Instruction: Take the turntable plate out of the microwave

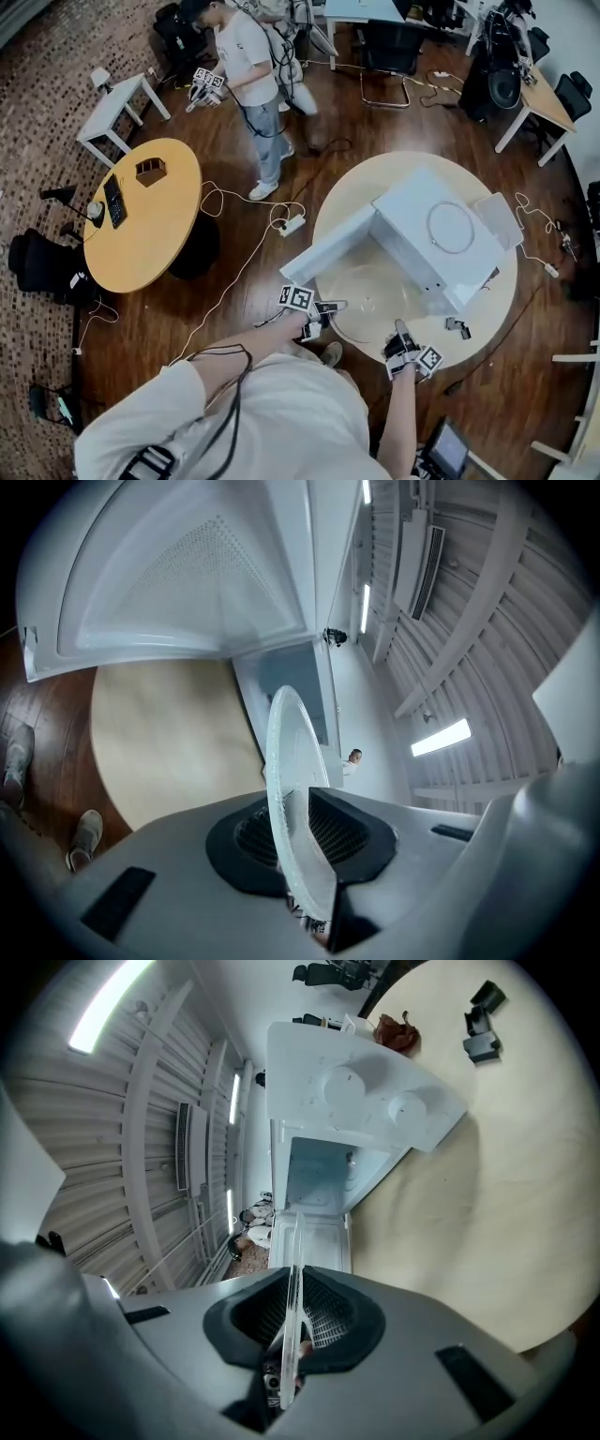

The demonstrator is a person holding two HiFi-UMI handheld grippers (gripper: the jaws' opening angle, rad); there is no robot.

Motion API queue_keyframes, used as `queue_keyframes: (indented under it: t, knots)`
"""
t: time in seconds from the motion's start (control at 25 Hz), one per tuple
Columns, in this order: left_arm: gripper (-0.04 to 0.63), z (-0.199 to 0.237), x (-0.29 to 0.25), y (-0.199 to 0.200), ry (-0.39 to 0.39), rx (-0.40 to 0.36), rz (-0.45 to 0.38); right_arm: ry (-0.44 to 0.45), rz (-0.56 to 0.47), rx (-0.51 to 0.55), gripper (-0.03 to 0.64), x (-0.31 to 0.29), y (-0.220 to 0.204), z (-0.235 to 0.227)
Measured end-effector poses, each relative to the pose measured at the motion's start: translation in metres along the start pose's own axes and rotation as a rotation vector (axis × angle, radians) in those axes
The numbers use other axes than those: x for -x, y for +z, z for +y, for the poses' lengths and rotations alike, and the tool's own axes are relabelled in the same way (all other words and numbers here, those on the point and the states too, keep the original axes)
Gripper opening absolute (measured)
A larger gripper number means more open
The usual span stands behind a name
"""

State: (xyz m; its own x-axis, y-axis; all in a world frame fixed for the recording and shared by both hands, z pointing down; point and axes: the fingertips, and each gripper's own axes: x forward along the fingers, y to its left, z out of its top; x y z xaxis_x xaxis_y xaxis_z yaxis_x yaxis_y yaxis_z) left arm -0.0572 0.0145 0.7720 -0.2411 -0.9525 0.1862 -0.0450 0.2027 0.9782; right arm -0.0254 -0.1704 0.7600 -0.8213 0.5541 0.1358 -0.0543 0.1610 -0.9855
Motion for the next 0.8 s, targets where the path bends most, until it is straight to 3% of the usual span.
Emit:
queue_keyframes:
  t: [0.28,0.8]
  knots:
    - [0.051,0.023,-0.007,-0.001,0.042,0.042,0.034,-0.034,-0.026,-0.067,0.037,-0.001,-0.004,-0.027]
    - [0.055,0.053,-0.013,0.003,0.094,0.092,0.042,-0.108,-0.011,-0.09,0.037,-0.008,0.002,-0.069]
